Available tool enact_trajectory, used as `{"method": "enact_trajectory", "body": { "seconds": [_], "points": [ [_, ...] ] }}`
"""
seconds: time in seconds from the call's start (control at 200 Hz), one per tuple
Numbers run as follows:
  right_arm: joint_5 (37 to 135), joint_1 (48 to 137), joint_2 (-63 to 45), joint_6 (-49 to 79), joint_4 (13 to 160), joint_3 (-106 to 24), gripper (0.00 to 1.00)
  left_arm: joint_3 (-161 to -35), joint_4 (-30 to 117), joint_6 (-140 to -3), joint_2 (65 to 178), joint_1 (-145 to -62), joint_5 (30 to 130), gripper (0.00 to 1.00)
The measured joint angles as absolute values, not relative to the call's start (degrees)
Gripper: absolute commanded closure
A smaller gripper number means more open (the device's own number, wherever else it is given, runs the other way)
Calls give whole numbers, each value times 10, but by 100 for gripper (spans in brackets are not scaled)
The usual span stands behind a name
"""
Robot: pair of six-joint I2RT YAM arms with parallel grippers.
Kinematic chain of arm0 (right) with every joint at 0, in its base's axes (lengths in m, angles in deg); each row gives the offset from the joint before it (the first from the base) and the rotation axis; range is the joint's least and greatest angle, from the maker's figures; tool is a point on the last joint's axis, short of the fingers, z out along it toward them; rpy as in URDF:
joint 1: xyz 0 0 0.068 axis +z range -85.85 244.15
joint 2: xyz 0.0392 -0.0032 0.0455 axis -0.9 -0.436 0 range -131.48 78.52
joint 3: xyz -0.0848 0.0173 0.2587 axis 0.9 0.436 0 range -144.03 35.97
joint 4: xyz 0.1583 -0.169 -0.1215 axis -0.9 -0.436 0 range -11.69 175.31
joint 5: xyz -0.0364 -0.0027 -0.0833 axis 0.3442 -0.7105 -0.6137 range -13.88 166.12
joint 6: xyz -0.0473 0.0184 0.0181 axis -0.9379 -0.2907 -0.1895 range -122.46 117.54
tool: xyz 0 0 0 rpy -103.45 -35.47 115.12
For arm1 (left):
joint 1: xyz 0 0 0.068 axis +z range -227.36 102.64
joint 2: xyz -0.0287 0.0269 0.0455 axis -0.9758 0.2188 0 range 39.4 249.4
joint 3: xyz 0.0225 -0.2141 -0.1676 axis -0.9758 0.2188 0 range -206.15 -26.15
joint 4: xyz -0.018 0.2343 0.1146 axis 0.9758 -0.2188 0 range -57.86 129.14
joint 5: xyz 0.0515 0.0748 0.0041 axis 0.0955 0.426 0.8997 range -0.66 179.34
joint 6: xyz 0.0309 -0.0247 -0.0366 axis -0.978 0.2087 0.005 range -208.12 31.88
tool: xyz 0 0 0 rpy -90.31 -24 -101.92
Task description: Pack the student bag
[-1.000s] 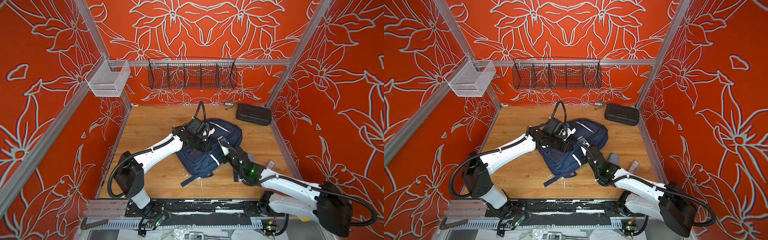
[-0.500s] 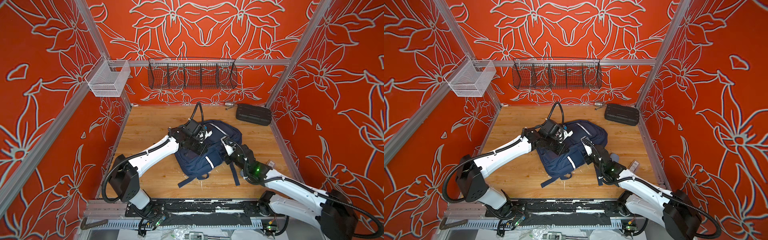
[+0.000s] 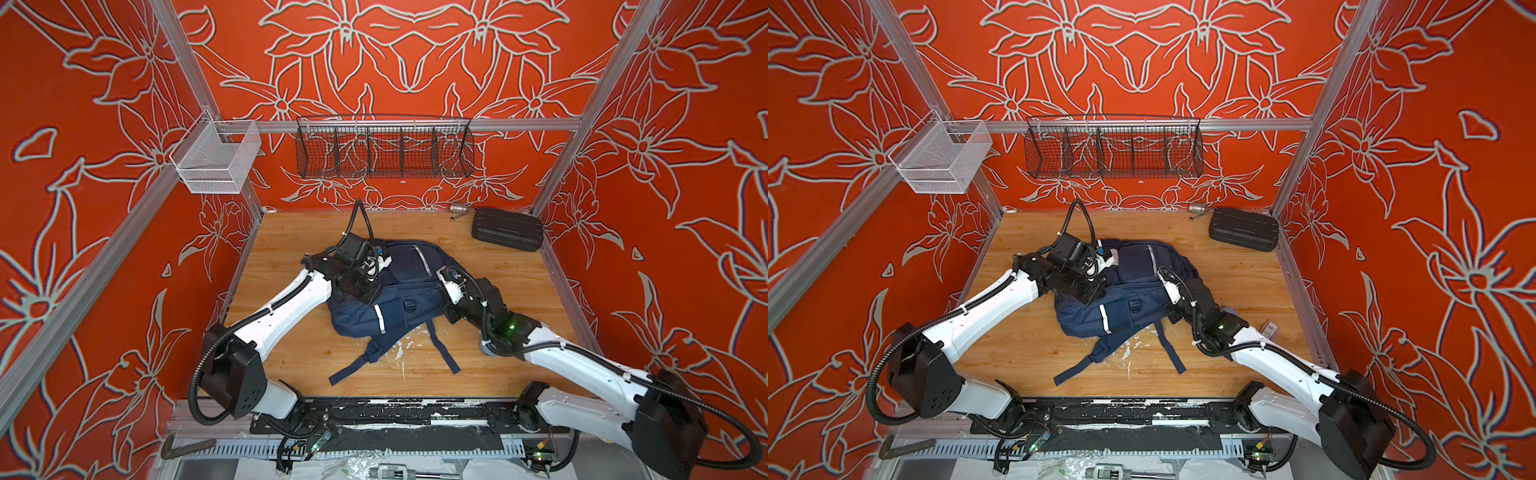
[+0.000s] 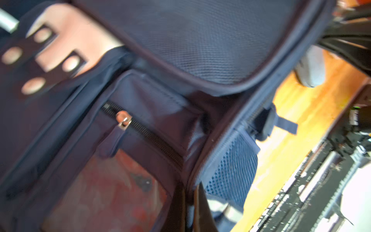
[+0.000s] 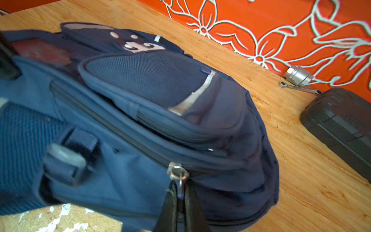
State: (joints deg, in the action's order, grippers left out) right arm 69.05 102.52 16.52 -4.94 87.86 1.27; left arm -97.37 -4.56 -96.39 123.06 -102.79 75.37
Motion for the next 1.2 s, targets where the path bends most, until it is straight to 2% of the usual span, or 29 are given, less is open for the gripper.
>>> {"method": "enact_trajectory", "body": {
  "seconds": [0.255, 0.385, 0.575, 0.6, 0.646, 0.671, 0.706, 0.816, 0.936, 1.056, 1.196],
  "points": [
    [672, 1025, 127, -30, 885, -1, 100, -969, -50, -1021, 1221, -997, 770, 100],
    [698, 1027, 116, -30, 903, -8, 100, -969, -50, -1041, 1224, -975, 771, 100],
    [708, 1061, 99, -28, 938, -8, 100, -996, -52, -1074, 1269, -938, 777, 100],
    [708, 1068, 94, -26, 943, -9, 100, -1003, -52, -1077, 1279, -933, 778, 90],
    [704, 1080, 84, -22, 951, -10, 100, -1019, -58, -1079, 1299, -925, 782, 66],
    [702, 1086, 78, -18, 951, -12, 100, -1031, -62, -1074, 1311, -919, 788, 59],
    [700, 1094, 69, -13, 951, -17, 100, -1047, -68, -1064, 1325, -910, 794, 56],
    [689, 1117, 39, 7, 959, -43, 100, -1103, -84, -990, 1362, -884, 795, 47],
    [678, 1132, 11, 27, 973, -64, 100, -1122, -71, -853, 1358, -878, 746, 45],
    [669, 1142, -7, 40, 989, -66, 100, -1057, -25, -664, 1301, -894, 698, 45],
    [669, 1144, -10, 47, 1013, -63, 100, -971, 29, -449, 1222, -939, 691, 44]
  ]
}}
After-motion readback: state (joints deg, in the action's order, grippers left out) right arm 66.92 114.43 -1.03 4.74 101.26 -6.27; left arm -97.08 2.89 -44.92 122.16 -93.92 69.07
